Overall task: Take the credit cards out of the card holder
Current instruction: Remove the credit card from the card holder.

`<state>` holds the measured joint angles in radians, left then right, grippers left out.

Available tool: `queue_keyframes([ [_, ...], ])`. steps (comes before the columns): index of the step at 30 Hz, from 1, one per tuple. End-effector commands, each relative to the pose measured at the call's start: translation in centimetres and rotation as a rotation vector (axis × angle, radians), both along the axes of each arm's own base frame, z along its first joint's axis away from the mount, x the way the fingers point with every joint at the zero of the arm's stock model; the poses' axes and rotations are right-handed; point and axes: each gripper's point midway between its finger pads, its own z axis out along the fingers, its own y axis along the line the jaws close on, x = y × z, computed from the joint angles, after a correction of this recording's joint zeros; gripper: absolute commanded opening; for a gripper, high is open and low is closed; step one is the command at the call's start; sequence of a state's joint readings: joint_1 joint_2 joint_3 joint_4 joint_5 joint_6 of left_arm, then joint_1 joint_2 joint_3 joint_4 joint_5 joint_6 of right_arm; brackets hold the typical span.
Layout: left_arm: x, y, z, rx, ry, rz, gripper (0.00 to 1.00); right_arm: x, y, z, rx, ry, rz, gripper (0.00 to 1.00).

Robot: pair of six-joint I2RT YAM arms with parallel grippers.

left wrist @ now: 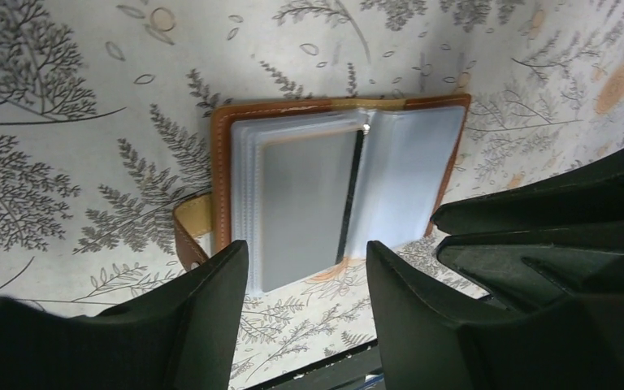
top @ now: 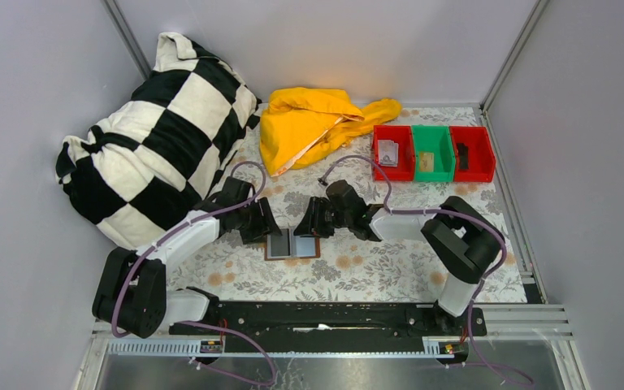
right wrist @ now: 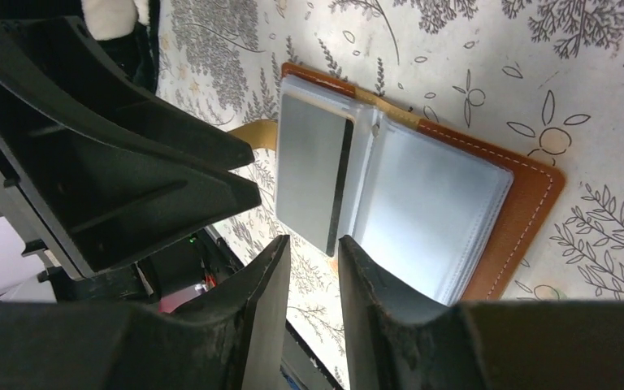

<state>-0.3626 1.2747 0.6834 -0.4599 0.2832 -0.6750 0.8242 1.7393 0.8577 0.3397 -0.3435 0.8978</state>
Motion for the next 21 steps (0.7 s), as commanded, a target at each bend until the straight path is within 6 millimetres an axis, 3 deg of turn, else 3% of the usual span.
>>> queue_keyframes([
  [1,0.8,0.7,-0.4,0.010,-0.008,0.056,0.58,0.4,1.6,0.5,0.060,-0.001,0.015,0.36],
  [15,0.1,1.2,-2.3,0.023,0.035,0.110,0.42,-0.3,2.9,-2.0,0.069,0.066,0.035,0.34],
  [21,0.0,1.0,-3.0,0.012,0.050,0.105,0.41,-0.4,3.2,-2.6,0.076,0.080,0.031,0.32],
])
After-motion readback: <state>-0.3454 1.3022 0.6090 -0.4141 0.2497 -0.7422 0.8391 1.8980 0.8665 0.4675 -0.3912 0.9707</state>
